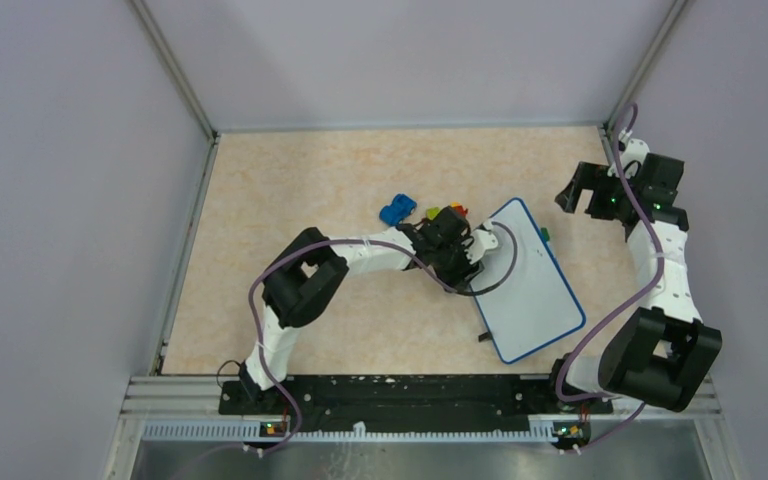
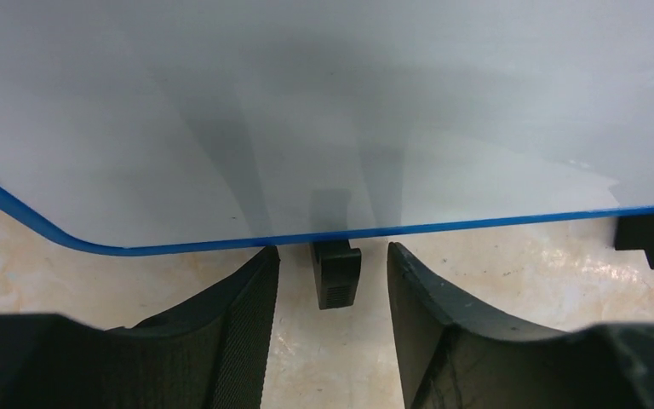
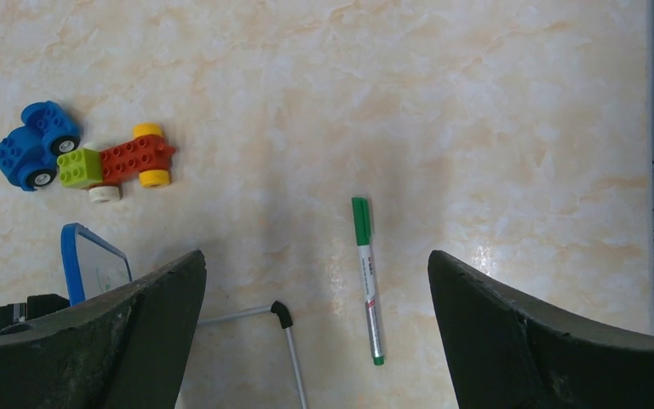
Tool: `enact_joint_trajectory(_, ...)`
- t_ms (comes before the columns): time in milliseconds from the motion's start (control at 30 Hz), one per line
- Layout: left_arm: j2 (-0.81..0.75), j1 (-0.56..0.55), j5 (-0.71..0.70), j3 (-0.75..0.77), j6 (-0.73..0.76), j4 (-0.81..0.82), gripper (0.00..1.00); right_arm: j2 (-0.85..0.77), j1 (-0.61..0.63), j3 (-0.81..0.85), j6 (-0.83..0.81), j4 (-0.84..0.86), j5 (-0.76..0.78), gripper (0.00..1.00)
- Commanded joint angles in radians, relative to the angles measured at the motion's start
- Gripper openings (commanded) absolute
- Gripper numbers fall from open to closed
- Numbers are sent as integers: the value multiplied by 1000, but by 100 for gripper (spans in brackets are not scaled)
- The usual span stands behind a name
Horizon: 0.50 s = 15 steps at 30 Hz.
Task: Write a sentence on the whiteboard
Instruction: Move the whiteboard to the corner of the board.
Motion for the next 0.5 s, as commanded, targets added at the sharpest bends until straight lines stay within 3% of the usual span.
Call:
enact_joint_trajectory(0, 13, -3, -54, 26, -69, 41, 52, 2, -10, 58, 8, 13, -16, 99)
enact_joint_trajectory(233, -30, -2, -162, -10, -110, 34, 25, 2, -10, 56, 8, 14, -19, 99)
enact_joint_trajectory(467, -120, 1, -267, -97, -137, -25, 12, -1, -11, 60, 5, 10, -21, 99)
